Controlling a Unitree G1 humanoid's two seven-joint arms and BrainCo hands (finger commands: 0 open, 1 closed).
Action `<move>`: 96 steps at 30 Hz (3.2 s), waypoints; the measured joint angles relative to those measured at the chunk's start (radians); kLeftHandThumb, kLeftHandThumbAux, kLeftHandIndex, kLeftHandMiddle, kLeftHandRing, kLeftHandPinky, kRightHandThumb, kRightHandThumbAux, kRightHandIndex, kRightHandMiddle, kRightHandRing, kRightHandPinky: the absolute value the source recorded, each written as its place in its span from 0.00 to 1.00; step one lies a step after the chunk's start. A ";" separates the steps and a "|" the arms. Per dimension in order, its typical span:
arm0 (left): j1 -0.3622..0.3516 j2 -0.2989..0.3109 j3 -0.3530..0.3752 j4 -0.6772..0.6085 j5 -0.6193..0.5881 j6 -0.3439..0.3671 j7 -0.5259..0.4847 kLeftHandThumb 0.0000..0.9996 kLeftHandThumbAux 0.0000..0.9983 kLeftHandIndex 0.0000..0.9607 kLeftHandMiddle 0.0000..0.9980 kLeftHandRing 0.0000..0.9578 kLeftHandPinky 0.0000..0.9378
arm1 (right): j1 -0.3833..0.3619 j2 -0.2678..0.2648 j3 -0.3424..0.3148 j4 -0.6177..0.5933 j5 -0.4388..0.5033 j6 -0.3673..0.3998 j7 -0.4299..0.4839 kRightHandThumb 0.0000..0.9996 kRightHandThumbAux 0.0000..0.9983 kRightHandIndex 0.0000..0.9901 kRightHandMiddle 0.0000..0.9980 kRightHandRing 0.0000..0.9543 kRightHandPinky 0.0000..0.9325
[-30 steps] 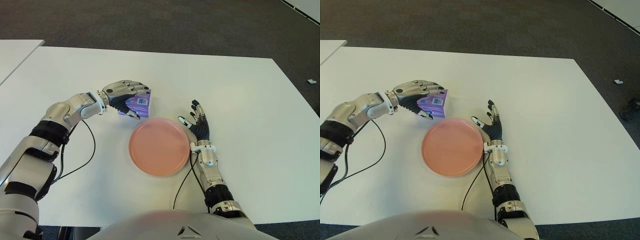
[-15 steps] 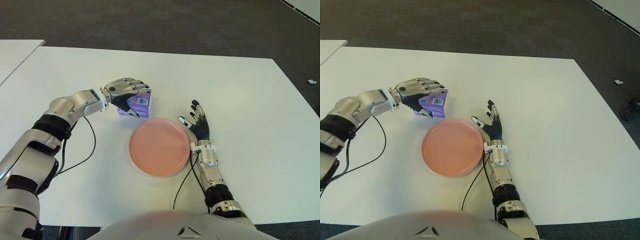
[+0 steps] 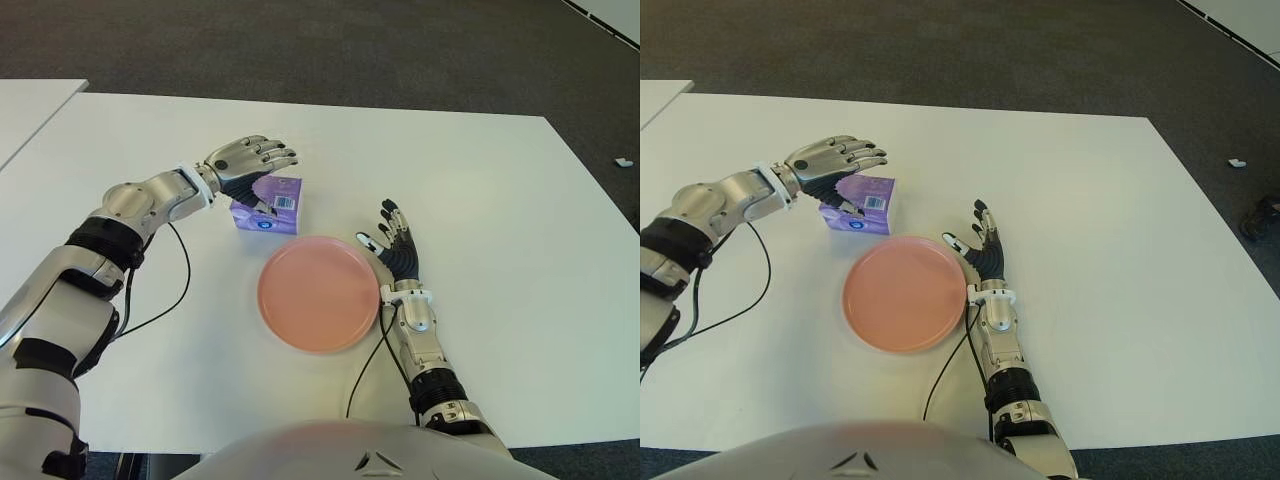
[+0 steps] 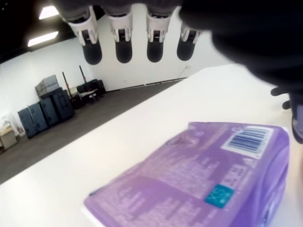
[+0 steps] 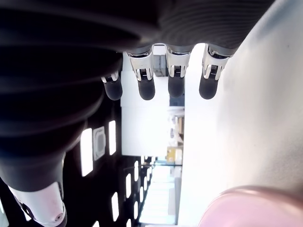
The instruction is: Put the tissue paper into the plate.
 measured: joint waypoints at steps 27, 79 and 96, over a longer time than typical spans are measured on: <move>-0.057 -0.035 -0.091 0.187 0.018 0.058 0.081 0.00 0.33 0.00 0.00 0.00 0.00 | 0.032 0.007 0.002 -0.048 0.000 0.026 0.013 0.05 0.69 0.00 0.00 0.00 0.00; -0.064 -0.052 -0.090 0.237 -0.116 -0.039 -0.155 0.00 0.33 0.00 0.00 0.00 0.00 | 0.039 0.007 0.000 -0.056 0.002 0.027 0.033 0.02 0.71 0.00 0.00 0.00 0.00; -0.067 -0.103 -0.123 0.320 -0.089 0.017 -0.075 0.00 0.33 0.00 0.00 0.00 0.00 | 0.039 0.004 0.000 -0.055 0.002 0.027 0.034 0.02 0.72 0.00 0.00 0.00 0.00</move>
